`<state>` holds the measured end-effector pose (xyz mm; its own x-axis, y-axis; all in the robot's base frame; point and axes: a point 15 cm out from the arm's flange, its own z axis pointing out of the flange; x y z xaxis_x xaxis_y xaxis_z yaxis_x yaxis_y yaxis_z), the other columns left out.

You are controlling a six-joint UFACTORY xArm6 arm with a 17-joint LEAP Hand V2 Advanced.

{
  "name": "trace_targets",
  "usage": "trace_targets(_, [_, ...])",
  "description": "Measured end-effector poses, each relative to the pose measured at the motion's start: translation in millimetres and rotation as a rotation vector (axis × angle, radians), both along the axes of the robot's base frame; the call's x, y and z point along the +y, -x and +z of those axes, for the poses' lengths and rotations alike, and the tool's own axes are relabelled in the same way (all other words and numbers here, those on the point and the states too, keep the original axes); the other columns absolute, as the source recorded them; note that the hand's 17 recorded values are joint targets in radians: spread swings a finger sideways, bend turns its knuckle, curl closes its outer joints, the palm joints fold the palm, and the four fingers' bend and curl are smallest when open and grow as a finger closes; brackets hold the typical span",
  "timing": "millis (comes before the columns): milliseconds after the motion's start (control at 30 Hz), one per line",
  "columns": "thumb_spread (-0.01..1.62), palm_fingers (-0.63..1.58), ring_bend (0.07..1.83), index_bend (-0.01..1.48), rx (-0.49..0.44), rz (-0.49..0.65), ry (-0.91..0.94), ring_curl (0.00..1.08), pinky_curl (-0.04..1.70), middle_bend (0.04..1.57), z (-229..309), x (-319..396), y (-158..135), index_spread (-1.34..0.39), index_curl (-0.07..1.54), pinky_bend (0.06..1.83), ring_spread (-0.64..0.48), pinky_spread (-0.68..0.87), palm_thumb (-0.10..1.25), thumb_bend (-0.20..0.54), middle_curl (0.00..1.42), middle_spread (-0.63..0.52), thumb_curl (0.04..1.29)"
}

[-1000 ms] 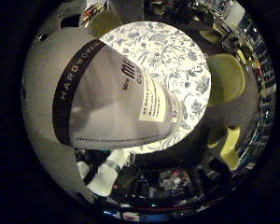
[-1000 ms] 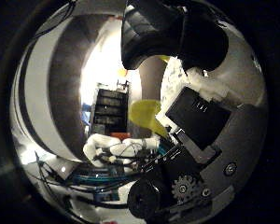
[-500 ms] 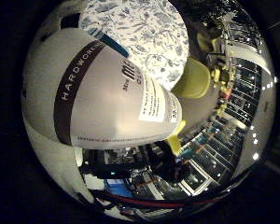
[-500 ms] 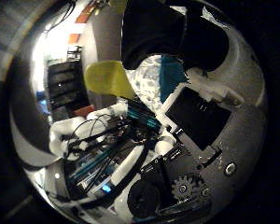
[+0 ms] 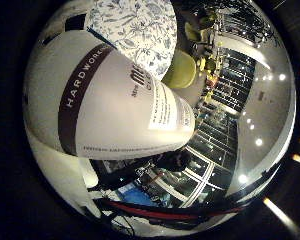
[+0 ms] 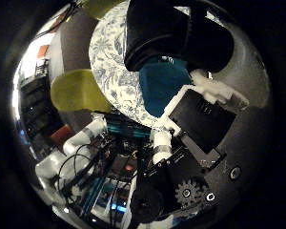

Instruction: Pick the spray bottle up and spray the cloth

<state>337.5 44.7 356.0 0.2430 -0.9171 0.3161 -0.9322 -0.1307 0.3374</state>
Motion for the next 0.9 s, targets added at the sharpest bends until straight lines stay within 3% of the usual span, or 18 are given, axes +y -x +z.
trace_targets(400, [0.78,1.13,1.34,1.16,0.034,-0.021,0.043,0.81,1.47,1.41,-21.9,2.9,-4.5,-0.21,0.76,1.00,-0.22,-0.18,1.00,-0.018,0.66,-0.08,0.87])
trace_targets(567, [0.79,1.13,1.34,1.16,0.010,-0.017,0.028,0.80,1.47,1.41,-6.7,3.6,-5.5,-0.21,0.76,1.00,-0.22,-0.19,1.00,-0.018,0.66,-0.08,0.87])
trace_targets(700, [0.79,1.13,1.35,1.15,-0.060,-0.006,0.018,0.80,1.47,1.41,19.7,6.0,-10.2,-0.21,0.76,1.00,-0.22,-0.19,1.00,-0.018,0.66,-0.08,0.86])
trace_targets(900, [0.79,1.13,1.35,1.15,-0.045,-0.001,0.019,0.80,1.47,1.41,22.0,11.4,-5.7,-0.21,0.76,1.00,-0.22,-0.20,1.00,-0.019,0.66,-0.08,0.86])
